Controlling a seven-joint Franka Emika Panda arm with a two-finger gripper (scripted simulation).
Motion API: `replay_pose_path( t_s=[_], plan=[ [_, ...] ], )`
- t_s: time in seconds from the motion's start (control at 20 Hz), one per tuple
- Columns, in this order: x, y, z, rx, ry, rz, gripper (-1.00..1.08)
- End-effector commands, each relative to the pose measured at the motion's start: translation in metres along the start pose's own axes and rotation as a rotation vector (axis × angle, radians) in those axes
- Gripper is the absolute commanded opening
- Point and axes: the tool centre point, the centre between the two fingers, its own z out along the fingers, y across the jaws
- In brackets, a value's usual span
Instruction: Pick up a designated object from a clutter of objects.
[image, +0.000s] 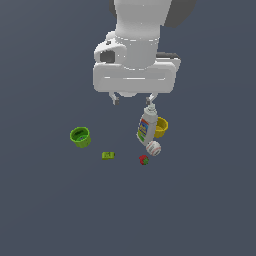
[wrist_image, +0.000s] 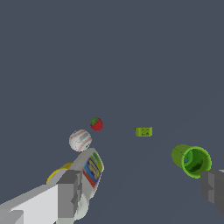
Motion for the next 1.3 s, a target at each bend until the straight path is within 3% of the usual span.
replay_pose_path(
  t_s=[0.0, 0.45, 1.25],
  plan=[
    [0.001, 0.001, 0.006, 0.004, -0.003, 0.028, 1.00],
    [0.009, 0.010, 0.046, 0.030, -0.018, 0.220, 1.00],
    [0.014, 0.040, 0.152, 0.055, -0.064, 0.748, 1.00]
  ],
)
